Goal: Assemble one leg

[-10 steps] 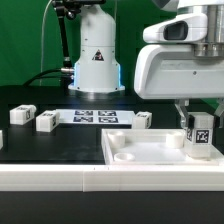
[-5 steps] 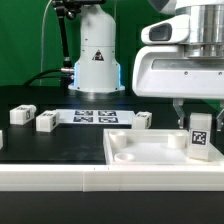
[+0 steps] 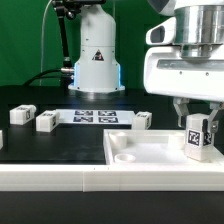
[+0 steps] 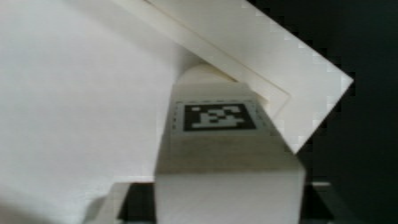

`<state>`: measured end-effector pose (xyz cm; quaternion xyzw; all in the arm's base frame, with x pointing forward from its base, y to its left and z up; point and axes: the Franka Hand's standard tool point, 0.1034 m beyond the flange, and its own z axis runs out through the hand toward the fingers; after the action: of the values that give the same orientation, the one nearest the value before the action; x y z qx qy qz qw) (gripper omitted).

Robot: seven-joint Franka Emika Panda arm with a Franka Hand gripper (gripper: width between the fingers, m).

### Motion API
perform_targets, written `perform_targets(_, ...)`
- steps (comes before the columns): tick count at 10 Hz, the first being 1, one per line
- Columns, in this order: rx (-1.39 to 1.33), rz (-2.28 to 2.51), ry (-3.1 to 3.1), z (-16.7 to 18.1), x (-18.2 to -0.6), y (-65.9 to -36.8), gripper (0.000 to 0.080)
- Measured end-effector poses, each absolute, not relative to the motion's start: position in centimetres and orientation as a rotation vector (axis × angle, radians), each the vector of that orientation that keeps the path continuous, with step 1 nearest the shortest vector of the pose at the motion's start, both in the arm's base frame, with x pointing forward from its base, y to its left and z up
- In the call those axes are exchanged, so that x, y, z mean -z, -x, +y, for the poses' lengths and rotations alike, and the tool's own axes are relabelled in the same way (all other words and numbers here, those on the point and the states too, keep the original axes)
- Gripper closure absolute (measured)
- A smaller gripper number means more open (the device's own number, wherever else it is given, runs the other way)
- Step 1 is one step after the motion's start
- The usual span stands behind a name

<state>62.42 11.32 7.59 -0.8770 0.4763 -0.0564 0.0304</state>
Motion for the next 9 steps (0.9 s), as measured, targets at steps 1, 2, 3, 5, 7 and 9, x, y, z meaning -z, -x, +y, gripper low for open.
perform_targets(1,0.163,1.513,2.670,11.26,-7.58,-62.42,0.0507)
perform_targets(2,0.160,1.530,2.656,11.32,-7.57,-62.41,0.0507)
perform_targets(3,0.162,1.490,2.680,11.35,-7.58,-62.42,0.0399)
perform_targets(5,0.165,1.409,2.725,11.66,-7.60,-62.39,0.0262)
perform_targets(7,0.180,1.056,2.894,11.51,-7.65,-62.46,0.0157)
perform_targets(9,0.198,0.812,2.976,12.09,-7.63,-62.42,0.0151)
